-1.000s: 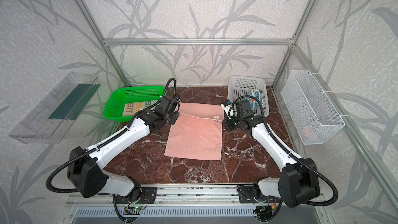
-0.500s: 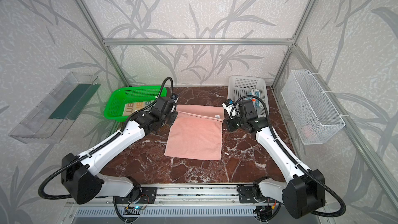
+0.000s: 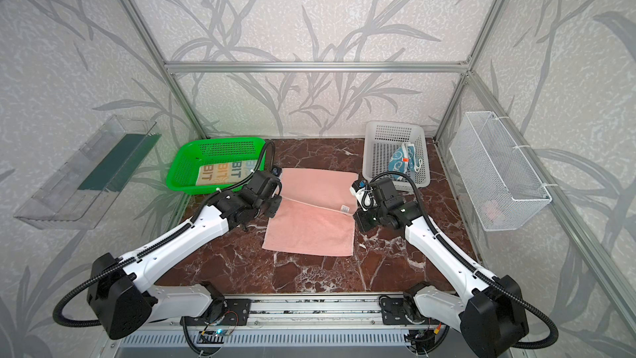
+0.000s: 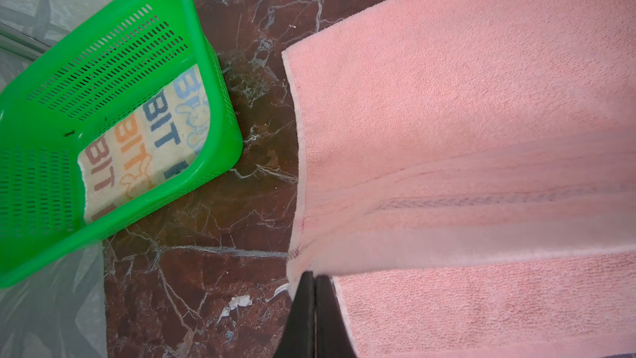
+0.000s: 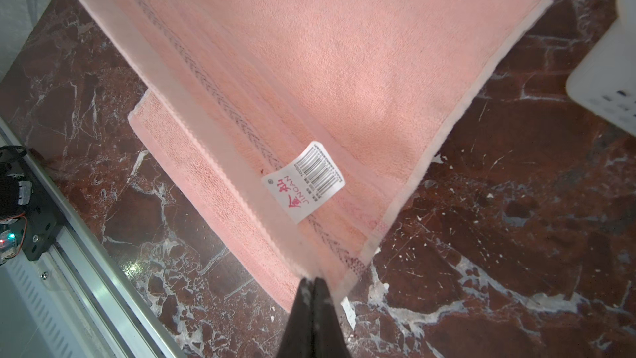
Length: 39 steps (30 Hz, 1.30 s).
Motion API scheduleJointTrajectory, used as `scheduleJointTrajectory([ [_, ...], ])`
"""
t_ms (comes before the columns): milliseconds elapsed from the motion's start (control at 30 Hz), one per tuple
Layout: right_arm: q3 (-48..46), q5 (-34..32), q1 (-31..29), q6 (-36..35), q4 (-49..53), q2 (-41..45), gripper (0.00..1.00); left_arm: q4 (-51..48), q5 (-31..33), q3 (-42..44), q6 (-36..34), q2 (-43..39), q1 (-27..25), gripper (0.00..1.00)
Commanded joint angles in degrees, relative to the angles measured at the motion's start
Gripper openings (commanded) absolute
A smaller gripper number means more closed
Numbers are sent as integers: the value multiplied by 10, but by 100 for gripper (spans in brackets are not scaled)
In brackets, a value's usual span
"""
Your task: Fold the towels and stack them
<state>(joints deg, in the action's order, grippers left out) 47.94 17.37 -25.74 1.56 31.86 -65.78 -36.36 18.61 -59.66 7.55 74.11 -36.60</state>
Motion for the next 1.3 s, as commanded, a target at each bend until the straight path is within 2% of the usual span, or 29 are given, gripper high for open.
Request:
scheduleJointTrajectory([
  [0, -24, -21, -15, 38, 18, 16, 0, -14, -17, 30, 42, -10, -6, 0],
  [333, -67, -28, -68, 88, -5, -21, 0, 1, -23, 77, 75, 15, -9, 0],
  [567, -45, -46, -70, 87, -4, -36, 0, -4, 2, 51, 82, 62, -8, 0],
  [767, -7, -58, -71, 75, 22, -27, 0, -12, 24, 11, 70, 62, -8, 0],
  [1000, 25, -58, -71, 66, 59, -7, 0, -32, 36, -23, 42, 34, -8, 0],
  [1267, 43, -53, -79, 64, 86, 35, 0, -32, 18, -14, 35, -54, -8, 0],
])
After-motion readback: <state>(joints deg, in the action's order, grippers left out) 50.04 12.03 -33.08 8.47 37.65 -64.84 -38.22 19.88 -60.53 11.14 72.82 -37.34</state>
